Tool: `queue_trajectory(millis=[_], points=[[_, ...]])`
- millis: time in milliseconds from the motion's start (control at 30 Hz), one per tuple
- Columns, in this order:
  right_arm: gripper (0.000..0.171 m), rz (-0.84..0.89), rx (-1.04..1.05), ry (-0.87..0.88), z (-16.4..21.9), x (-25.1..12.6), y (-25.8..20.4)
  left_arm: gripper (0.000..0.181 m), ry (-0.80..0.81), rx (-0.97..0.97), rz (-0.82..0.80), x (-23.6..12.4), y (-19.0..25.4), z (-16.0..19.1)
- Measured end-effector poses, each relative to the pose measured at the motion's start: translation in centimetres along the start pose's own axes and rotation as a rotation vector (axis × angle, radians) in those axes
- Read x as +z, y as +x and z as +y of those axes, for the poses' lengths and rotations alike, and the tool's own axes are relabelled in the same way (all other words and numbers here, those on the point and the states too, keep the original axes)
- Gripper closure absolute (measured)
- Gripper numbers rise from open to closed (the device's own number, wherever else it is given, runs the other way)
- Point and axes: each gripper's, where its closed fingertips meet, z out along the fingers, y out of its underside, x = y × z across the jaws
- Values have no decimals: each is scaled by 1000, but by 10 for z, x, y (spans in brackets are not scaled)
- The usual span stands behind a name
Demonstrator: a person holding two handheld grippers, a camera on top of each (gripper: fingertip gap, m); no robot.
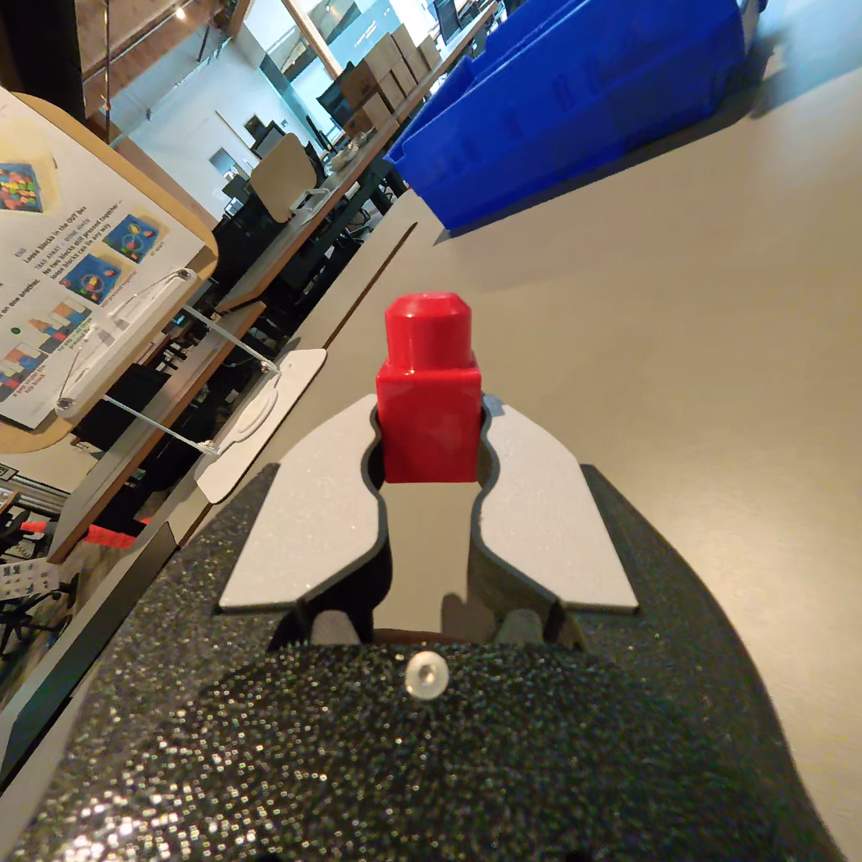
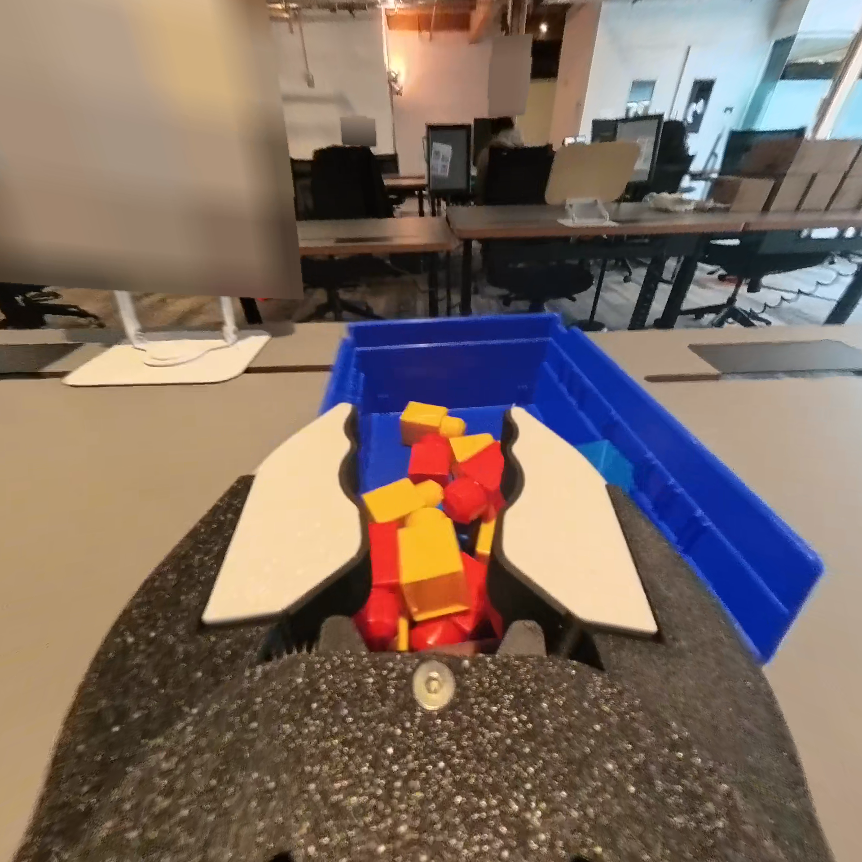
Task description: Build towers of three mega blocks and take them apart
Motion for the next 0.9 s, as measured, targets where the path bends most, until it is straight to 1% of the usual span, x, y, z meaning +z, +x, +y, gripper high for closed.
queue_trajectory(millis=[100,167,233,300,367,400,500,600,667,767,833,900], points=[[114,-116,-45,30,-20,-13,-43,146,6,16,-14,-1,-1,-2],[116,-254,-109,27,-29,-25,-91,146,13,33,-26,-3,-2,-4],[116,-437,-172,0,-30,-40,-151,146,26,44,-39,-4,-3,-6],[113,-646,-205,-47,-20,-58,-214,146,43,69,-54,-7,-5,-10],[110,-816,-215,-102,-2,-73,-268,146,63,104,-64,-9,-4,-14],[107,-874,-216,-132,8,-78,-290,146,74,121,-64,-10,-2,-16],[116,-976,-213,-235,42,-84,-336,146,106,183,-53,-12,5,-23],[125,-955,-251,-287,67,-79,-350,146,142,239,-34,-14,14,-30],[131,-949,-250,-272,68,-77,-351,145,136,251,-39,-13,15,-30],[132,-941,-243,-254,63,-75,-347,145,153,217,-49,-12,13,-33],[132,-870,-267,-221,56,-68,-335,145,138,192,-63,-11,9,-30],[132,-733,-285,-157,39,-54,-307,153,115,180,-90,-12,2,-25]])
